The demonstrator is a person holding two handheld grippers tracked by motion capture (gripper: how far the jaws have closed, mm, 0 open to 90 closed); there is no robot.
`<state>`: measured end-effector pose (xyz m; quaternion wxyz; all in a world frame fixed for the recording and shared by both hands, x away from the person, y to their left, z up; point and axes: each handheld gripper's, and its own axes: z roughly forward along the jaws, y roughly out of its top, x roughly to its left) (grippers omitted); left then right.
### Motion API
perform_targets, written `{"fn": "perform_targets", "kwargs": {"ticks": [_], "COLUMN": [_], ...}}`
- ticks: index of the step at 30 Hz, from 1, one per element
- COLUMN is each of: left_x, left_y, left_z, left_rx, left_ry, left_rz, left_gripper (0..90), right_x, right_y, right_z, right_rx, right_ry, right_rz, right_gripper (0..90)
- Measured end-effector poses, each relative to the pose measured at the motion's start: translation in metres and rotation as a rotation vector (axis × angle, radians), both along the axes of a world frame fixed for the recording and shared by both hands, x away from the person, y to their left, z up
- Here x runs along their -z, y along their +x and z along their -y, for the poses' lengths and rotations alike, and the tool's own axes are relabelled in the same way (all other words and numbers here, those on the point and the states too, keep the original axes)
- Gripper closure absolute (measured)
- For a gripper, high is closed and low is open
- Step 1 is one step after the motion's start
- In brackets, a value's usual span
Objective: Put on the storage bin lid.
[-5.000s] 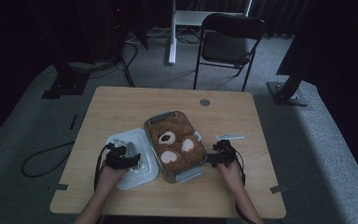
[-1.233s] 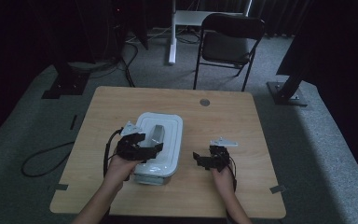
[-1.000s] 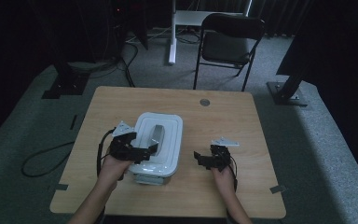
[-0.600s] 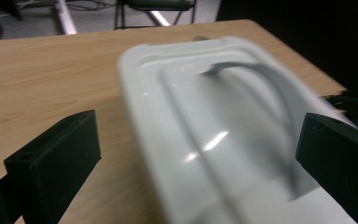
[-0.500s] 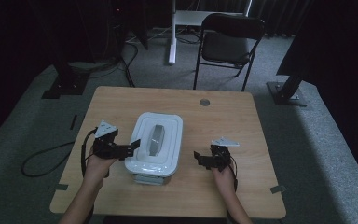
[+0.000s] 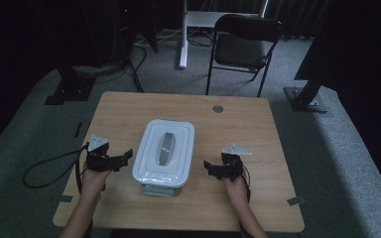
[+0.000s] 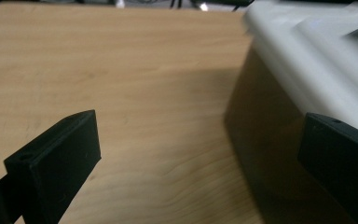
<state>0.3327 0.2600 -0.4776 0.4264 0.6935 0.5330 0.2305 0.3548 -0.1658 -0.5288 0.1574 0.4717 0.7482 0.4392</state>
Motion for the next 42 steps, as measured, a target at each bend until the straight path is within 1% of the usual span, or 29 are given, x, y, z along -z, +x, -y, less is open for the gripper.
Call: {"fn": "perform_targets", "kwargs": {"ticks": [1, 2, 3, 5, 6, 7, 8, 9, 11, 12, 13, 16, 17, 20, 24, 27, 30, 31, 32, 35, 38, 42], "left_x": [0.000, 0.009, 0.009, 0.021, 0.021, 0.029, 0.029, 0.033, 0.040, 0.040, 0.043, 0.045, 0.046, 0.047, 0.047, 0.046, 0.047, 0.047, 0.047, 0.047, 0.048, 0.048], "left_y": [0.000, 0.002, 0.002, 0.005, 0.005, 0.007, 0.007, 0.009, 0.013, 0.013, 0.015, 0.017, 0.018, 0.019, 0.020, 0.020, 0.022, 0.021, 0.022, 0.022, 0.023, 0.026], "left_z": [0.000, -0.001, -0.001, 0.000, 0.000, 0.004, 0.004, 0.006, 0.010, 0.010, 0.014, 0.021, 0.026, 0.029, 0.036, 0.042, 0.050, 0.053, 0.056, 0.065, 0.074, 0.083], "left_rx": [0.000, -0.008, -0.008, -0.005, -0.005, -0.007, -0.007, -0.013, -0.007, -0.007, 0.001, 0.024, 0.052, 0.061, 0.070, 0.088, 0.109, 0.109, 0.115, 0.136, 0.148, 0.162], "left_ry": [0.000, 0.013, 0.013, 0.036, 0.036, 0.055, 0.055, 0.063, 0.053, 0.053, 0.051, 0.043, 0.039, 0.031, 0.050, 0.054, 0.046, 0.055, 0.058, 0.062, 0.065, 0.067], "left_rz": [0.000, -0.020, -0.020, -0.042, -0.042, -0.049, -0.049, -0.053, -0.058, -0.058, -0.068, -0.071, -0.074, -0.076, -0.075, -0.081, -0.088, -0.085, -0.086, -0.093, -0.092, -0.089], "left_gripper": [0.6, 0.6, 0.6, 0.6, 0.6, 0.6, 0.6, 0.6, 0.6, 0.6, 0.6, 0.6, 0.6, 0.9, 1.0, 1.0, 0.9, 1.0, 1.0, 0.9, 1.0, 1.0], "right_x": [0.000, -0.001, -0.001, -0.001, -0.001, -0.001, -0.001, -0.001, -0.001, -0.001, -0.001, -0.002, -0.002, -0.002, -0.001, -0.001, -0.001, -0.001, -0.001, 0.000, 0.001, 0.002], "right_y": [0.000, 0.000, 0.000, 0.000, 0.000, 0.001, 0.001, 0.002, 0.003, 0.003, 0.004, 0.005, 0.005, 0.005, 0.003, 0.003, 0.002, 0.002, 0.001, 0.002, 0.002, 0.001], "right_z": [0.000, -0.002, -0.002, -0.006, -0.006, -0.010, -0.010, -0.011, -0.014, -0.014, -0.015, -0.019, -0.019, -0.021, -0.025, -0.026, -0.026, -0.025, -0.023, -0.013, -0.004, 0.007], "right_rx": [0.000, -0.005, -0.005, -0.013, -0.013, -0.016, -0.016, -0.020, -0.022, -0.022, -0.024, -0.036, -0.037, -0.045, -0.066, -0.082, -0.096, -0.094, -0.079, -0.068, -0.055, -0.044], "right_ry": [0.000, 0.004, 0.004, -0.001, -0.001, 0.001, 0.001, 0.009, 0.005, 0.005, 0.008, 0.011, 0.008, 0.007, 0.006, 0.000, -0.003, -0.009, -0.018, 0.001, -0.001, 0.015], "right_rz": [0.000, 0.001, 0.001, 0.003, 0.003, 0.000, 0.000, -0.004, -0.006, -0.006, -0.006, -0.001, -0.001, -0.006, -0.009, -0.013, -0.015, -0.014, -0.005, -0.017, -0.014, -0.024], "right_gripper": [13.5, 13.5, 13.5, 13.5, 13.5, 13.5, 13.5, 13.5, 13.5, 13.5, 13.5, 13.5, 13.5, 13.5, 13.4, 13.3, 13.2, 13.7, 13.7, 13.6, 13.7, 13.8]}}
